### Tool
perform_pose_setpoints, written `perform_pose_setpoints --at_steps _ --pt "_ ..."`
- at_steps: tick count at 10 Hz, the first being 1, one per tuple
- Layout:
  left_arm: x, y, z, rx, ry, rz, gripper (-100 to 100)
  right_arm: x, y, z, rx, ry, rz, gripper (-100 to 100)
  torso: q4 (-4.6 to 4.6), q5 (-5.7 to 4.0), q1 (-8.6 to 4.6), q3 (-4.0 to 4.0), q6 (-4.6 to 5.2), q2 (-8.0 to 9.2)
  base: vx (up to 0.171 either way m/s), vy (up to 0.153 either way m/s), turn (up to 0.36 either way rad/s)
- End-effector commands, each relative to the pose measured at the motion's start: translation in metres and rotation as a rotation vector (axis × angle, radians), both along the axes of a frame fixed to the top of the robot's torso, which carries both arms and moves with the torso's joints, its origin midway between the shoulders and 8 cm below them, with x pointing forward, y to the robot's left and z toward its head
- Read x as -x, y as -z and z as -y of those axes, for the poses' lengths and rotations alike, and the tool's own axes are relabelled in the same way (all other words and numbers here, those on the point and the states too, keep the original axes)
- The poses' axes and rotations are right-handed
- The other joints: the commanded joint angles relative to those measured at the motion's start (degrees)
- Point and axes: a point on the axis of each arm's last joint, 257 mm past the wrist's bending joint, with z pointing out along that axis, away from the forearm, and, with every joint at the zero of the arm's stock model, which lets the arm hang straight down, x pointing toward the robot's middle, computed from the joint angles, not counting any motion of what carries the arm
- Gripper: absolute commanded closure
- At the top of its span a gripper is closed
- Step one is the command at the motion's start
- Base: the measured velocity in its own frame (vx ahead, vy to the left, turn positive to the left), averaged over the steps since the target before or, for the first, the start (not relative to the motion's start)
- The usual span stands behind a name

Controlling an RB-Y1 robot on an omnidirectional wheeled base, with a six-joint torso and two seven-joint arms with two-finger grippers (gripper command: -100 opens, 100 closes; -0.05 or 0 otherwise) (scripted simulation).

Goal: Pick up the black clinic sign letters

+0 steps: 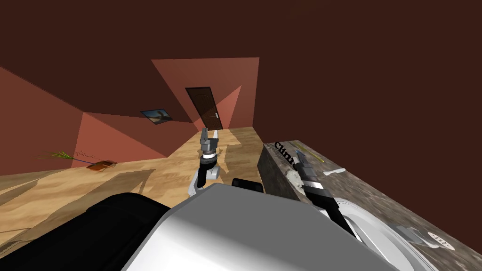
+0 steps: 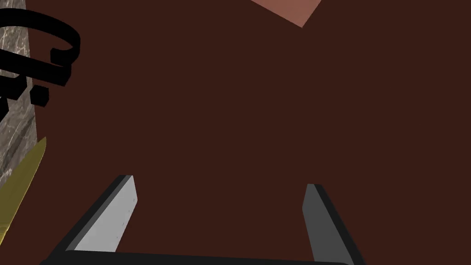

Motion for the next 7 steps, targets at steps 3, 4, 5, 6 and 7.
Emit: perform_pose_setpoints --at_steps 3,4,5,6,7 --pt "0.000 0.000 0.000 0.000 0.000 0.000 0 0.019 0.040 0.028 0.087 0.001 -0.126 -100 0.00 0.00 0.00 0.00 0.00 0.01 -0.012 0.005 0.088" --pt "0.000 0.000 0.000 0.000 0.000 0.000 0 0.019 0.039 0.027 0.098 -0.008 -0.129 -100 0.00 0.00 0.00 0.01 -0.01 0.02 -0.013 0.003 0.062" --pt "0.000 0.000 0.000 0.000 0.000 0.000 0 0.031 0.058 0.042 0.132 -0.001 -0.189 -100 0.00 0.00 0.01 0.01 0.00 0.02 -0.015 0.007 0.141" --pt "0.000 0.000 0.000 0.000 0.000 0.000 0 0.030 0.057 0.042 0.144 -0.010 -0.192 -100 0.00 0.01 0.01 0.02 -0.01 0.03 -0.012 0.002 0.058" --pt "0.000 0.000 0.000 0.000 0.000 0.000 0 0.043 0.074 0.057 0.182 -0.006 -0.253 -100 0.01 0.00 0.00 0.01 0.01 0.02 -0.015 0.006 0.125"
